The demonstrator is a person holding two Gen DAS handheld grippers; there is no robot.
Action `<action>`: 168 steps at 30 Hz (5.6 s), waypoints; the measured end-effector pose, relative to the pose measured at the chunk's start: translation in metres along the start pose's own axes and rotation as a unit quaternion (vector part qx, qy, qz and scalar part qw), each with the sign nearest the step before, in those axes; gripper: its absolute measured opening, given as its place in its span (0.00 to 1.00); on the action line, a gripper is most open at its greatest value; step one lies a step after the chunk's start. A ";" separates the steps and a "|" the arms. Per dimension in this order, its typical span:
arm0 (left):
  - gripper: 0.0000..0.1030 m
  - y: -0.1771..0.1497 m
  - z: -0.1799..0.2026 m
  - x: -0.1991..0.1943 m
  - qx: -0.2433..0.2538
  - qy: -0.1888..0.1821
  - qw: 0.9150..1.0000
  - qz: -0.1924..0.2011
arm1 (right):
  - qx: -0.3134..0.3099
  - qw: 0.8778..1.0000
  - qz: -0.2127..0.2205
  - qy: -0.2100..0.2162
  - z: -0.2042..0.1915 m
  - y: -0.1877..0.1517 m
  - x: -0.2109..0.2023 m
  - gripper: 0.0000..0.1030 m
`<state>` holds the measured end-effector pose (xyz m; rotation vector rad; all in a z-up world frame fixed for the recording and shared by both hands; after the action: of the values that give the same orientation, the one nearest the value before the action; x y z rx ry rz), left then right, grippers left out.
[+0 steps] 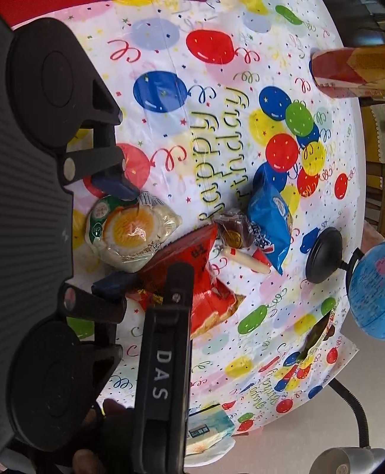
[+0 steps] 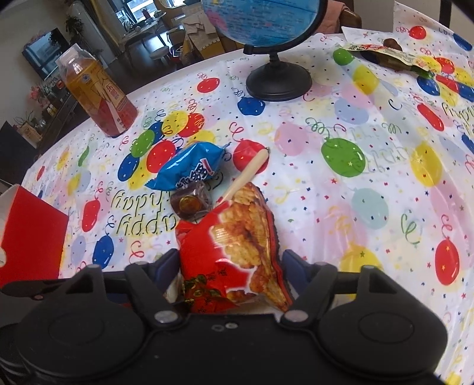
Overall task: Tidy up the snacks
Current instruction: 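Grasp the red chip bag with the right tool while the left tool grasps the wrapped pastry, then lift the red chip bag and wrapped pastry and carry them over the box, then open both tools to drop the chip bag and pastry into the box, then move both tools back from the box toward the remaining snacks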
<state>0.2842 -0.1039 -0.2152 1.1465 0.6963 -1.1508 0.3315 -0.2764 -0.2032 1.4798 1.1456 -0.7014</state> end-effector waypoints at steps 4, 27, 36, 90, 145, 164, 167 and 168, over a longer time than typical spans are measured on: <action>0.50 -0.003 -0.006 -0.006 -0.007 0.008 1.000 0.004 | -0.005 1.000 0.004 -0.003 -0.003 -0.006 -0.006 0.64; 0.40 -0.046 -0.018 -0.109 -0.031 0.034 0.997 0.067 | -0.053 0.997 0.057 0.009 -0.055 -0.049 -0.108 0.63; 0.40 -0.056 -0.050 -0.178 -0.052 0.062 0.990 0.116 | -0.100 0.991 0.078 0.036 -0.113 -0.052 -0.137 0.63; 0.40 -0.071 -0.329 -0.215 -0.134 0.160 0.974 0.093 | -0.209 0.977 0.003 0.033 -0.371 -0.020 0.041 0.64; 0.88 -0.120 -0.206 -0.312 -0.079 0.139 0.968 0.195 | -0.194 0.970 0.124 0.080 -0.313 -0.082 -0.141 1.00; 1.00 -0.103 -0.084 -0.244 -0.019 0.120 0.971 0.204 | -0.163 0.980 0.118 -0.004 -0.160 -0.123 -0.153 0.97; 1.00 -0.097 -0.065 -0.223 -0.011 0.108 0.977 0.184 | -0.172 0.979 0.110 -0.022 -0.138 -0.134 -0.147 0.93; 1.00 -0.096 -0.059 -0.214 -0.009 0.101 0.980 0.174 | -0.173 0.979 0.106 -0.028 -0.132 -0.136 -0.145 0.93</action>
<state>0.1351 0.0244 -0.0743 1.3220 0.6280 -0.7386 0.1337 -0.1976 -0.0960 1.2540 0.9913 -0.3702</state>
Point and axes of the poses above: each gripper's, at about its wrist camera, not at the fingertips, and x roughly the way its jaws point, z to its right, y to its top, the point moved 5 cm from there along x, roughly the way its jaws point, and after that the axes turned 3 degrees about -z, right-handed, at the moved point
